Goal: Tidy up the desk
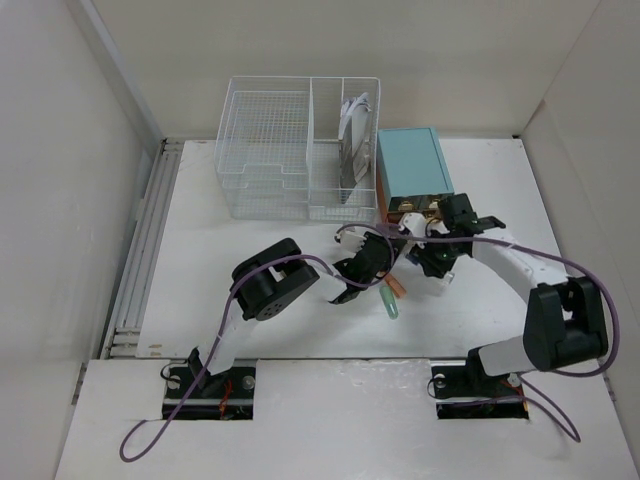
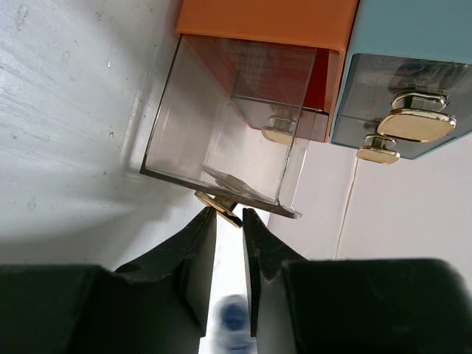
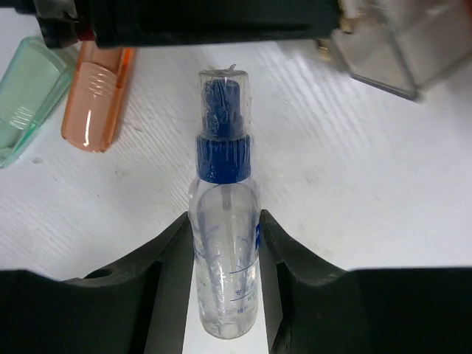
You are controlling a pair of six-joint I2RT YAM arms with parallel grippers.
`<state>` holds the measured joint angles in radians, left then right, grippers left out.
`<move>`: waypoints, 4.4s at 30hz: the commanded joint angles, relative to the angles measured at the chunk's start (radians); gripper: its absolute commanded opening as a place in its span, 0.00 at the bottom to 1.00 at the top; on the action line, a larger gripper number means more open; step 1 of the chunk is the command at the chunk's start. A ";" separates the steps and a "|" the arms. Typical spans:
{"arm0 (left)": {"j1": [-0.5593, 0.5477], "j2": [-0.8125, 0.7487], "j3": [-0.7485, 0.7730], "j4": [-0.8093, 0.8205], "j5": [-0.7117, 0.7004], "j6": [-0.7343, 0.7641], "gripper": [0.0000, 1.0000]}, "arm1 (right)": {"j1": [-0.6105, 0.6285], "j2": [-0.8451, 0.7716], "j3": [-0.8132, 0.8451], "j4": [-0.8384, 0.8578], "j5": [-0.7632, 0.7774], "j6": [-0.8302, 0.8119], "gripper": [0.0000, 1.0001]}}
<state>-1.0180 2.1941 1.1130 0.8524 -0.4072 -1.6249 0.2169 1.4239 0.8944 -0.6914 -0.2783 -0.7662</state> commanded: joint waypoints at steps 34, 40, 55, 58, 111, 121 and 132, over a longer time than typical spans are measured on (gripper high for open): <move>-0.088 -0.063 -0.111 -0.085 -0.051 0.037 0.17 | -0.050 0.133 0.442 -0.145 -0.256 -0.036 0.00; -0.120 -0.073 -0.131 -0.076 -0.051 0.028 0.17 | -0.014 0.162 0.442 -0.070 -0.283 0.008 0.00; -0.133 -0.125 -0.163 -0.056 -0.116 0.057 0.17 | 0.004 0.213 0.471 0.053 -0.301 0.094 0.00; -0.133 -0.152 -0.174 -0.056 -0.116 0.079 0.17 | 0.004 0.222 0.471 0.104 -0.302 0.116 0.00; -0.142 -0.642 -0.571 -0.004 -0.219 0.174 0.22 | -0.045 0.181 0.208 0.124 -0.128 0.222 0.00; -0.151 -0.662 -0.591 -0.004 -0.228 0.174 0.22 | -0.045 0.218 0.227 0.105 -0.088 0.240 0.00; -0.151 -0.662 -0.601 0.005 -0.228 0.165 0.22 | -0.036 0.129 0.274 0.073 -0.088 0.240 0.63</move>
<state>-1.1648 1.5719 0.5293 0.8196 -0.6113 -1.4528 0.1852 1.6238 1.1179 -0.5743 -0.4030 -0.5259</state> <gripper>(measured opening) 0.218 0.616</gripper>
